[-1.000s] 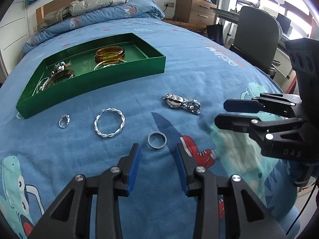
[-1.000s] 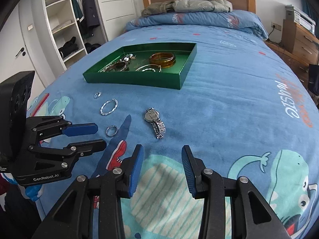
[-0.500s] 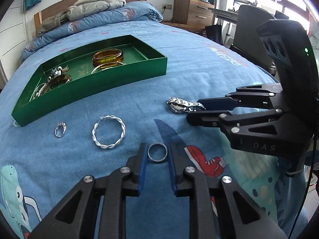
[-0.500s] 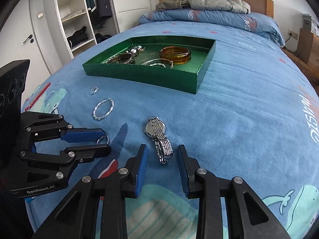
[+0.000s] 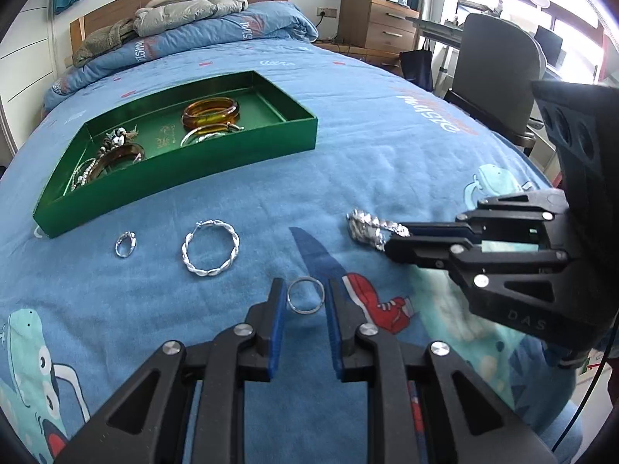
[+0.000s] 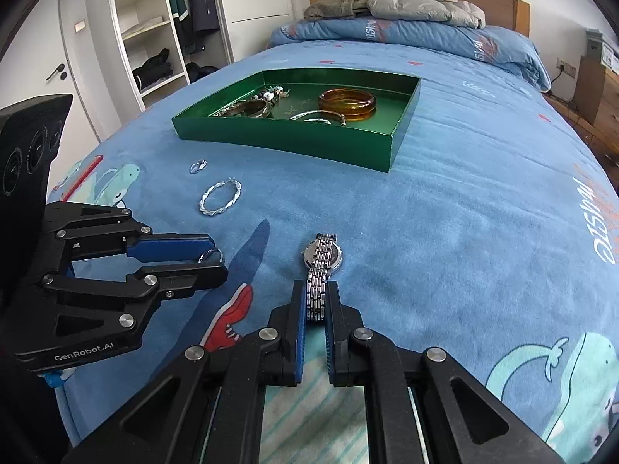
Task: Organize jewelry
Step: 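Grasp the small silver ring with the left tool while the right tool grasps the silver watch, then carry the ring and watch into the green tray and open both tools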
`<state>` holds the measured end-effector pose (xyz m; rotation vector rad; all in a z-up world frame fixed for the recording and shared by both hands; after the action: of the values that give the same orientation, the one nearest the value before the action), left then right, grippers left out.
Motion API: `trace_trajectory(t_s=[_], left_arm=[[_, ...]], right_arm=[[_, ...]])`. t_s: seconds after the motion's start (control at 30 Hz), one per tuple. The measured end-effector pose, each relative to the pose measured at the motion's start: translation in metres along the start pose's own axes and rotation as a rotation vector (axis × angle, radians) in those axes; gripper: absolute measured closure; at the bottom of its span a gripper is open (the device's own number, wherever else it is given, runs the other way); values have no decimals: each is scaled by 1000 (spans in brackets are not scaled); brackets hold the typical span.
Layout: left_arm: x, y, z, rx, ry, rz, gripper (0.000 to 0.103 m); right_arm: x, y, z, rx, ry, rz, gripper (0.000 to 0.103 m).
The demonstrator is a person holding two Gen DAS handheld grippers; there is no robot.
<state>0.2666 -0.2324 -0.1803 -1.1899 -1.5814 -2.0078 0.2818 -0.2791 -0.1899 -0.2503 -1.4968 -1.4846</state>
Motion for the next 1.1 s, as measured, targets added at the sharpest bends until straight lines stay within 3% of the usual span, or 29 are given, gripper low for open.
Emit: trace_trajectory(t_s=[0.3, 0.73, 0.97, 1.1], left_arm=[[56, -5, 4, 5, 4, -51, 84], [126, -22, 43, 56, 35, -112, 84], [135, -3, 68, 80, 46, -136, 84], [125, 21, 89, 88, 61, -140, 84]], right_arm=[[44, -10, 34, -44, -10, -51, 95], [92, -17, 87, -39, -53, -107, 95], [101, 7, 91, -26, -77, -133, 95], [94, 38, 79, -34, -81, -152, 95]])
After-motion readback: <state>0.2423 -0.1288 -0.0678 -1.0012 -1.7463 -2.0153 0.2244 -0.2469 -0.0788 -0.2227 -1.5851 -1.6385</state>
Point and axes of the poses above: each gripper's, at about its wrist camera, not at the fingertips, and x roughly against the way its jaws point, z to its left, y to its top, the point moved 10 cm from there along -x, roughly the way its jaws point, and after that the axes turned 8 degrees about y, right-handed, at the moved point
